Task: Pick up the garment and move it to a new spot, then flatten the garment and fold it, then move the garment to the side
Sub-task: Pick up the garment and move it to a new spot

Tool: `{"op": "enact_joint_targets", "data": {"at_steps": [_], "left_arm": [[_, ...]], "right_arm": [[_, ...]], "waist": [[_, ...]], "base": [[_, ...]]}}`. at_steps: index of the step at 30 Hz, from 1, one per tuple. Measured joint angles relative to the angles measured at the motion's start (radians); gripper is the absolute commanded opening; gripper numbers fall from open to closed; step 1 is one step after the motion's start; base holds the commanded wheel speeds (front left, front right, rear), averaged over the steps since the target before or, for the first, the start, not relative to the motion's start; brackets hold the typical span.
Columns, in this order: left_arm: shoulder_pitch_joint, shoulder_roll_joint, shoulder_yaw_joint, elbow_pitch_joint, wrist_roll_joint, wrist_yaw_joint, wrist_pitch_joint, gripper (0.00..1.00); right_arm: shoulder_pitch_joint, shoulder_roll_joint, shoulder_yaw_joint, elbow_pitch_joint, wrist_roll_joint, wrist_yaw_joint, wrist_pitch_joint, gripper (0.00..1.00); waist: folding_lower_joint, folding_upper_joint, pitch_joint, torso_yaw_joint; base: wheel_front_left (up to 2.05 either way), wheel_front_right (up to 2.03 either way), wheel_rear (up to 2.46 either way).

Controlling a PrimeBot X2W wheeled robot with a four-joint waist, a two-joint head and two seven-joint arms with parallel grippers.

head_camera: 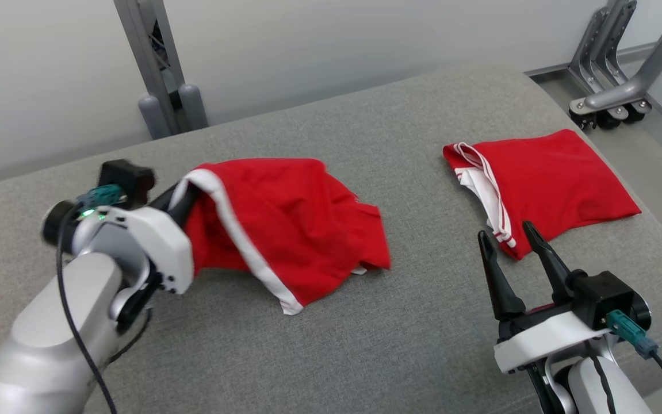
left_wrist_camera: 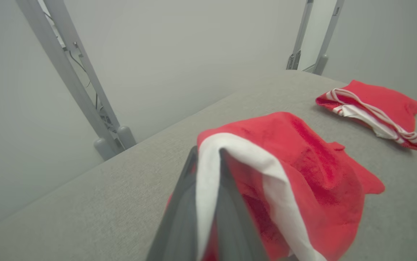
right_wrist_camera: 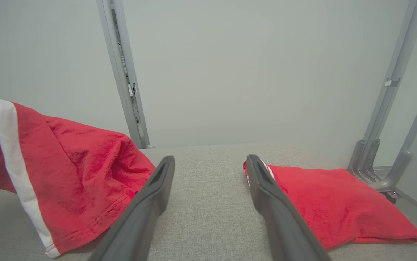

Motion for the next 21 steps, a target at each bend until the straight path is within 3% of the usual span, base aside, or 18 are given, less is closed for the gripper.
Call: {"op": "enact_joint_targets", "data": {"at_steps": [5,6,8,15,21], "left_arm": [[-0.003,0.01,0.011,0.214,0.013,0.028,-0.058,0.0],[-0.007,0.01,0.009,0.251,0.019,0.032,-0.071,0.21],[-0.013,0.006,0.002,0.318,0.036,0.041,-0.095,1.0],[-0.041,-0.033,0.018,0.477,0.022,0.03,-0.162,1.0],[-0.054,-0.053,0.062,0.506,0.002,0.013,-0.211,1.0]], "right_arm": [[-0.026,0.001,0.024,-0.002,0.007,0.0,0.0,1.0],[-0.03,0.001,0.026,-0.002,0.007,0.0,0.0,1.0],[-0.034,0.001,0.026,-0.001,0.007,0.0,0.0,1.0],[-0.041,0.001,0.021,0.012,-0.006,0.0,0.0,1.0],[-0.04,0.001,0.007,0.017,-0.031,0.0,0.0,1.0]], "waist": [[-0.0001,0.0,0.039,-0.005],[0.0,0.0,0.045,-0.004],[0.0,0.0,0.053,0.0],[0.0,0.0,0.055,0.041],[0.0,0.0,0.028,0.097]], "base": [[0.0,0.0,0.0],[0.0,0.0,0.0],[0.0,0.0,0.0],[0.0,0.0,0.0],[0.0,0.0,0.0]]}}
